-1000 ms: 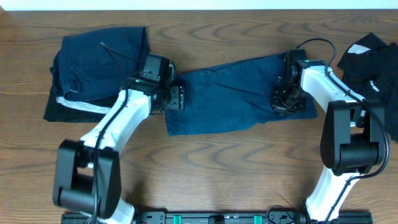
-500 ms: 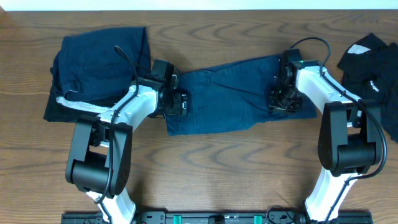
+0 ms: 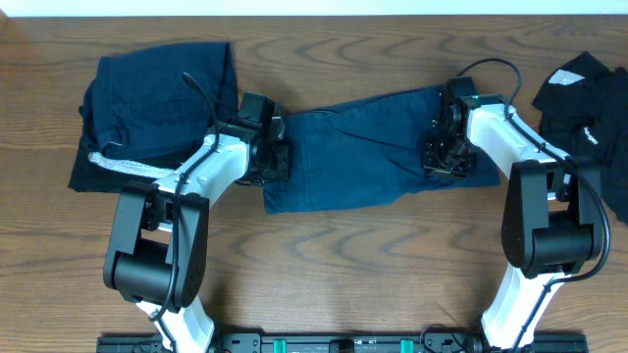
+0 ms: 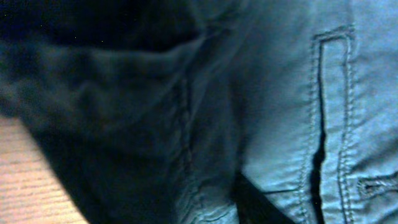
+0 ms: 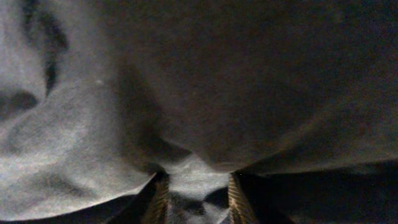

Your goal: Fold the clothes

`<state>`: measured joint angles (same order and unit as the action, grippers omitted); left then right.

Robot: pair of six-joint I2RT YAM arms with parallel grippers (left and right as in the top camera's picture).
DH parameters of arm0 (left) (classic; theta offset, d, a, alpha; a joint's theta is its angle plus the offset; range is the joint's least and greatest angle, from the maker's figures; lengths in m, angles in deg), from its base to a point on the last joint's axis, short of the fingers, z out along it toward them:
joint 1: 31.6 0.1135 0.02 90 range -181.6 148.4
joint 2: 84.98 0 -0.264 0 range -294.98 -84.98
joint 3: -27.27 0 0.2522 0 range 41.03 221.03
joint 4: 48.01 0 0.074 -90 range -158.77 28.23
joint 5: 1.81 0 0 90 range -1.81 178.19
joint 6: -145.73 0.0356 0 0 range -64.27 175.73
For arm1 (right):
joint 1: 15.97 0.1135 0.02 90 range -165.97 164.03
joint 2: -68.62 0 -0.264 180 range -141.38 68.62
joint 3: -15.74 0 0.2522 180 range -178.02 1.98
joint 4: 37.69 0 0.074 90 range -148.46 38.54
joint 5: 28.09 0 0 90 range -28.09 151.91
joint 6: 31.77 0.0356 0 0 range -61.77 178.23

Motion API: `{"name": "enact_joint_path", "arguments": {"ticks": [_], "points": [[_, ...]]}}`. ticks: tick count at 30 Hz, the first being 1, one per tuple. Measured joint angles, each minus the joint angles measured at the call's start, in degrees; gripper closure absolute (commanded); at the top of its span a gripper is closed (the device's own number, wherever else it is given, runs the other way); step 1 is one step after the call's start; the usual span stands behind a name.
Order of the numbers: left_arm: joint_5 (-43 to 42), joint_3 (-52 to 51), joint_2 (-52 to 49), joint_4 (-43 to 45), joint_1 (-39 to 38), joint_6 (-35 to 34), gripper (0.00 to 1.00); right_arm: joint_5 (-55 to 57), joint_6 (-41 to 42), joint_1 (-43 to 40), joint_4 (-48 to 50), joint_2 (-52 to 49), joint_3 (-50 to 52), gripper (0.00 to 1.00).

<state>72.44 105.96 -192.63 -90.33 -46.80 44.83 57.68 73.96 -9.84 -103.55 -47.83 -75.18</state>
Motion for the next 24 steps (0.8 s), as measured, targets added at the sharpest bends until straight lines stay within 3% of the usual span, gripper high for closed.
{"name": "enact_joint_path", "arguments": {"ticks": [3,5,7,9,13,24], "points": [[-0.3,0.0,0.0,0.1,0.0,0.0,0.75,0.3,0.0,0.0,-0.2,0.0,-0.1,0.91],[-0.4,0.0,0.0,0.1,0.0,0.2,0.76,0.2,-0.1,0.0,-1.6,-0.4,-1.0,0.93],[-0.4,0.0,0.0,0.1,0.0,0.2,0.76,0.2,0.0,-0.1,-4.3,-1.3,-3.0,0.93],[-0.4,0.0,0.0,0.1,0.0,0.2,0.65,0.1,0.0,-0.3,-7.1,-2.1,-6.0,0.92],[0.8,0.0,0.0,0.0,0.0,0.1,0.59,-0.7,-0.1,-0.7,-9.5,-2.2,-12.1,0.91],[5.2,0.0,0.0,-0.7,0.0,-0.9,0.41,-20.3,-4.8,-0.5,-4.4,-2.2,-17.7,0.82]]}}
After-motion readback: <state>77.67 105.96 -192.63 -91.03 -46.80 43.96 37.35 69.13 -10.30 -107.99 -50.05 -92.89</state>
